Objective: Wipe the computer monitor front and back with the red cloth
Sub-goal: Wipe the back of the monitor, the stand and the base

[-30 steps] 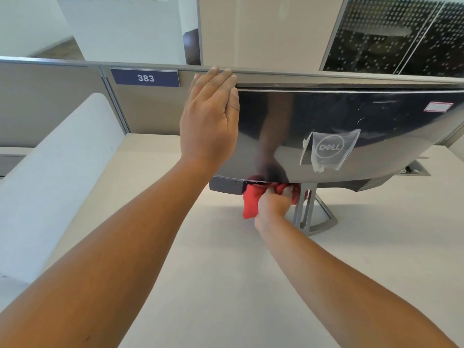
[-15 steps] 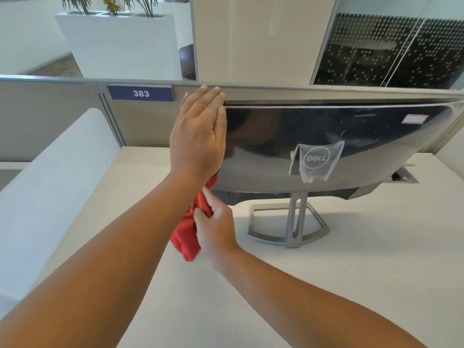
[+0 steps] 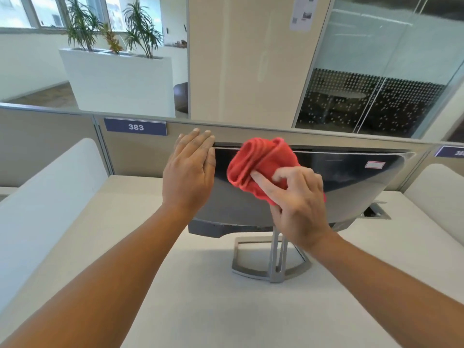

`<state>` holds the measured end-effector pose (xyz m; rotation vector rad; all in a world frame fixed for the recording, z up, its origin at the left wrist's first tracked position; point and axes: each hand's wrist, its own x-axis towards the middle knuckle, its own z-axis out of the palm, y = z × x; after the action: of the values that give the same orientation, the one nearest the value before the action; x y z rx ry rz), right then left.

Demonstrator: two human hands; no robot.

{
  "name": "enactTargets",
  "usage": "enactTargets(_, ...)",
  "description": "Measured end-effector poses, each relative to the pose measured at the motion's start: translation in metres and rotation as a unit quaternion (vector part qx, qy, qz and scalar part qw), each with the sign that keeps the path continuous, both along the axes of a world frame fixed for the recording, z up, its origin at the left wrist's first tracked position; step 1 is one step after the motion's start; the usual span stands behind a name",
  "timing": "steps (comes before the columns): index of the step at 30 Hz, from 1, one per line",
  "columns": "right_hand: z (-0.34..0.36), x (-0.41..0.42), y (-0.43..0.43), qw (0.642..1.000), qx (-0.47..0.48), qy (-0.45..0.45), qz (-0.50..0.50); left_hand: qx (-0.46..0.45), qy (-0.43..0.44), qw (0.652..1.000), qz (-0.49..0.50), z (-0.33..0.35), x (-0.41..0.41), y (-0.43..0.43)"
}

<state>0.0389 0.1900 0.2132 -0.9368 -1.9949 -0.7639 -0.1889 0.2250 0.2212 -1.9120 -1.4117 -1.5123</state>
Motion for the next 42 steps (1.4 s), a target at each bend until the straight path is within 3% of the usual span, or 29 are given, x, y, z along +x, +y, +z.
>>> enactTargets(3,-0.001,0.006,0.029,0.988,0.025,-0.15,-0.012,-0.007,-0.005,1.0,0.0,0.0,0.001,0.0)
enactTargets(6,-0.015,0.017,0.046,0.954,0.03,-0.296,0.031,-0.017,0.001,1.0,0.001,0.001,-0.002,0.001)
enactTargets(8,-0.025,0.036,0.049,0.936,0.022,-0.349,0.035,-0.022,0.008,1.0,0.003,0.001,-0.003,0.002)
enactTargets(13,-0.008,0.075,0.055,0.985,0.015,-0.17,0.011,-0.038,-0.013,0.999,0.009,0.002,0.002,0.0)
enactTargets(19,0.039,-0.01,0.058,0.996,-0.086,-0.029,-0.022,-0.072,-0.041,0.997,0.004,0.01,0.003,-0.003)
enactTargets(23,0.035,-0.049,0.06,0.993,-0.057,-0.099,0.0,-0.08,-0.071,0.994,-0.007,0.009,0.003,-0.003)
enactTargets(29,0.025,0.002,0.074,0.983,0.031,-0.174,0.043,-0.065,-0.042,0.997,0.002,0.011,0.009,0.0)
enactTargets(37,-0.004,0.158,0.084,0.993,0.064,-0.089,-0.045,-0.06,-0.013,0.995,0.079,0.015,0.017,-0.001)
enactTargets(40,0.003,0.182,0.079,0.997,0.032,-0.057,-0.042,-0.045,0.072,0.984,0.156,0.015,0.04,-0.002)
enactTargets(42,0.009,0.176,0.074,0.998,0.035,-0.039,-0.036,-0.035,0.127,0.98,0.15,0.013,0.066,-0.001)
